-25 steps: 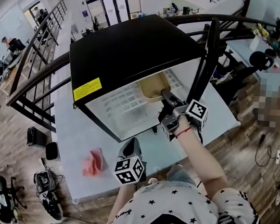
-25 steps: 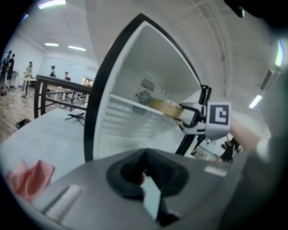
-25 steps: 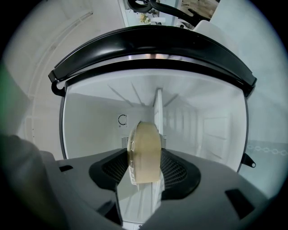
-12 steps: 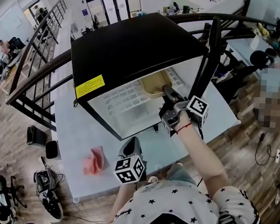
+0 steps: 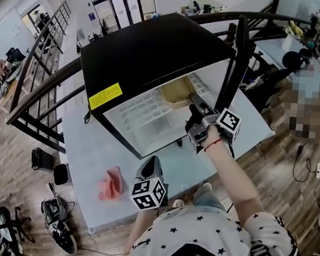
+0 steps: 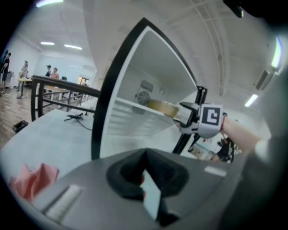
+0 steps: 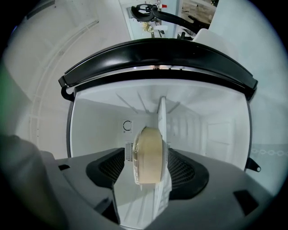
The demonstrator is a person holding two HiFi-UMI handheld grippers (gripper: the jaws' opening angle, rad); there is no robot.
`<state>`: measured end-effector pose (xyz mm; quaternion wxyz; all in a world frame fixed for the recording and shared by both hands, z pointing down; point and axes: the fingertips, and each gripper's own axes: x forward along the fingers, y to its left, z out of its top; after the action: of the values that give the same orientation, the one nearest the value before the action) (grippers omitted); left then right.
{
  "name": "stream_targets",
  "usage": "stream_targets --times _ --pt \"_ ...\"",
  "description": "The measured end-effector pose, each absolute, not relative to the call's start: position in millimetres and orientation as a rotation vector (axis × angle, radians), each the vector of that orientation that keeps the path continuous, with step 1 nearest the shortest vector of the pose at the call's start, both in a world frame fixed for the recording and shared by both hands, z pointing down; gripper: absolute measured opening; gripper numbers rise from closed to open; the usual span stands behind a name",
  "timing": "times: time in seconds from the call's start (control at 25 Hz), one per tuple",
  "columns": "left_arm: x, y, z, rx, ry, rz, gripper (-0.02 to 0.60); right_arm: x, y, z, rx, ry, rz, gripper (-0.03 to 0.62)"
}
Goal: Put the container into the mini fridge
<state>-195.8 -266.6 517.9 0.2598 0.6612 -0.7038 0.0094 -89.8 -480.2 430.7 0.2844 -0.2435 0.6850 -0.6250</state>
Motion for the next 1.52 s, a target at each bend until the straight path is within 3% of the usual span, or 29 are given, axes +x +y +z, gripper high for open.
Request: stream_targets --times 0.72,0.76,0.84,0.96,1.52 --pt "-191 -246 524 1.911 -1.806 0.056 0.006 -81 -393 417 -0.702 2.092 -1.423 0.253" --pt "-190 -245 524 1.914 -1.803 0.055 0.006 -78 -388 419 -0.734 2.106 -1.401 0.242" --pt "-191 -245 525 1.912 -1.799 0.051 0.006 -73 -379 422 -0.8 2.13 -1.368 0.12" --pt "-187 -245 524 1.92 -1.792 0.044 0.006 -66 -364 426 -0.843 2.161 -1.335 0.063" --pt "-142 -213 515 1.944 -1.78 0.061 0.006 -28 -288 443 -0.947 2.451 -1.129 0.029"
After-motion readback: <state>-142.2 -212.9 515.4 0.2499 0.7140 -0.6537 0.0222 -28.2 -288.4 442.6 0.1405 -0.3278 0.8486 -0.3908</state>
